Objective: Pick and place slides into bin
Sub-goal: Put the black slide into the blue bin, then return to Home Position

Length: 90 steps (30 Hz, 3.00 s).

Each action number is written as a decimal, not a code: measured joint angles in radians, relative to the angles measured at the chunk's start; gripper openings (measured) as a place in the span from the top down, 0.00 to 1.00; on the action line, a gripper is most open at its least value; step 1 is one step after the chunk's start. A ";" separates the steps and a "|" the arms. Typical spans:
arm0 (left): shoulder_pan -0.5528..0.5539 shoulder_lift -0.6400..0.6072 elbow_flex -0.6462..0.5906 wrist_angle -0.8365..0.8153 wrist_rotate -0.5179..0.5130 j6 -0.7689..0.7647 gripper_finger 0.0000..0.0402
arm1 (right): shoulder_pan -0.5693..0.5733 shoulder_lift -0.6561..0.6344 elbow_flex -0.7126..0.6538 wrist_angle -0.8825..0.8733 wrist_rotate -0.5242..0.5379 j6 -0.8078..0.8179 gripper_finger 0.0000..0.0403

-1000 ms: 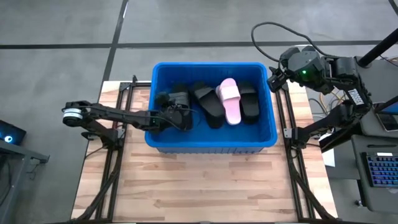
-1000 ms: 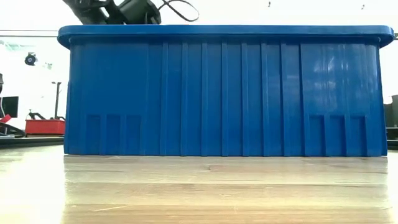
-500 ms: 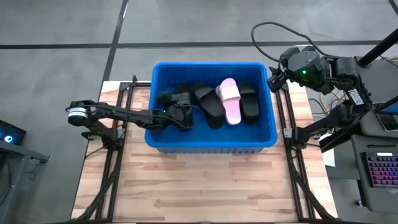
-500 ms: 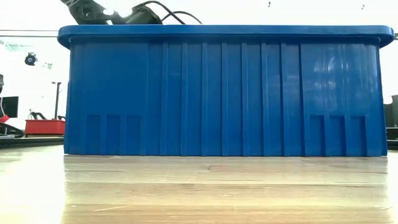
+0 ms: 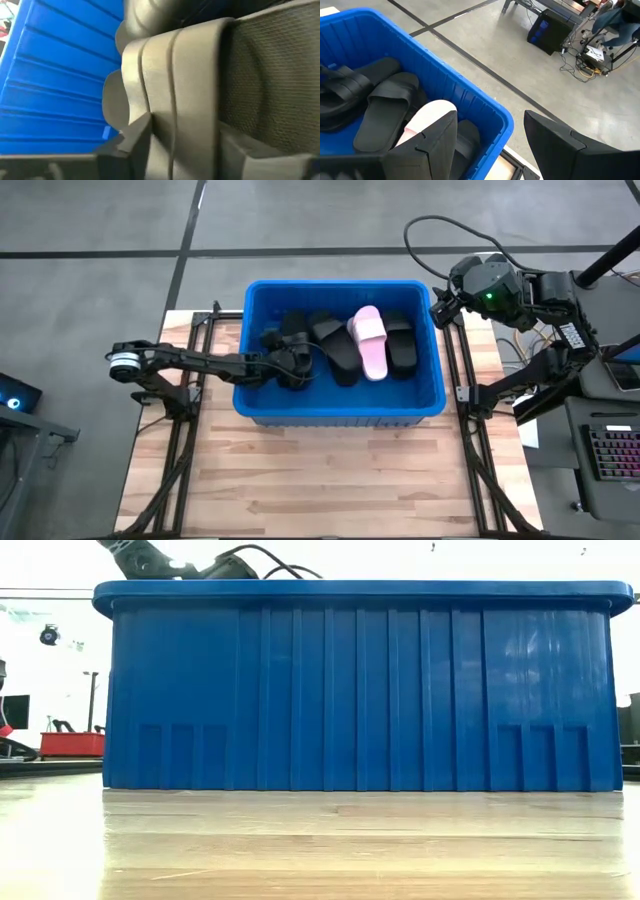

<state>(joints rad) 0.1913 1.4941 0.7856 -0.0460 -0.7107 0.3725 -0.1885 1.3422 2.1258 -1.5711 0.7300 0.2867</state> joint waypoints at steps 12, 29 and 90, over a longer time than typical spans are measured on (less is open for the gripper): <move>0.007 -0.039 0.010 -0.080 0.018 0.001 0.24 | 0.000 0.000 0.000 0.000 0.000 -0.018 0.45; 0.011 -0.089 0.220 -0.442 0.217 -0.063 0.16 | 0.000 0.000 0.000 0.000 0.001 -0.060 0.45; -0.017 -1.126 -0.163 -0.054 0.561 -0.527 1.00 | 0.001 0.197 -0.009 0.209 -0.171 0.053 0.45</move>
<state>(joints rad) 0.1738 0.3678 0.6226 -0.1001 -0.1496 -0.1548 -0.1875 1.5387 2.1166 -1.3616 0.5586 0.3393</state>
